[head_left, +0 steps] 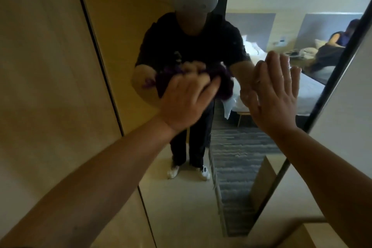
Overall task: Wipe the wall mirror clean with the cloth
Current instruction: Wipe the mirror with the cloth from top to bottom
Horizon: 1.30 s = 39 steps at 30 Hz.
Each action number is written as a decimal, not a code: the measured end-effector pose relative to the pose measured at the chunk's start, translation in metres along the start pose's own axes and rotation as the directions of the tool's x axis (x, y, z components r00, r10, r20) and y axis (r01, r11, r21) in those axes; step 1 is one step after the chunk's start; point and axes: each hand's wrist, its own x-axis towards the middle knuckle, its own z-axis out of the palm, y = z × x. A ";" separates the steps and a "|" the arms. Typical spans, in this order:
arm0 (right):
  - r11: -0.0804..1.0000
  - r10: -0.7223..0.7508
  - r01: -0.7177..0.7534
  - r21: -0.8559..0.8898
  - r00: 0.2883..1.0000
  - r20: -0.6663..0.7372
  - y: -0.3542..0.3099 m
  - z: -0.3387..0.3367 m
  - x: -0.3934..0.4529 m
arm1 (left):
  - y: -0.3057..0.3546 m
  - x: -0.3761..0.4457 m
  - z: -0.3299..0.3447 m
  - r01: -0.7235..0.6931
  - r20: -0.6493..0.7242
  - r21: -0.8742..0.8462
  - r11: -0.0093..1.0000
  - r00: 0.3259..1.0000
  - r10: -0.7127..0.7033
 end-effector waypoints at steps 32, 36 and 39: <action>0.988 0.058 -0.032 -0.150 0.984 0.171 0.078 -0.048 0.004 | 0.028 0.126 0.024 0.088 -0.034 0.058 0.994 0.996 -0.086; 0.995 0.014 -0.003 -0.097 0.994 0.107 0.084 -0.041 0.000 | 0.091 0.034 0.036 -0.041 0.085 -0.027 0.999 0.995 0.043; 0.996 -0.036 0.046 -0.078 0.991 0.127 0.093 -0.040 -0.001 | 0.144 -0.052 0.043 -0.139 0.243 -0.108 0.984 0.957 0.161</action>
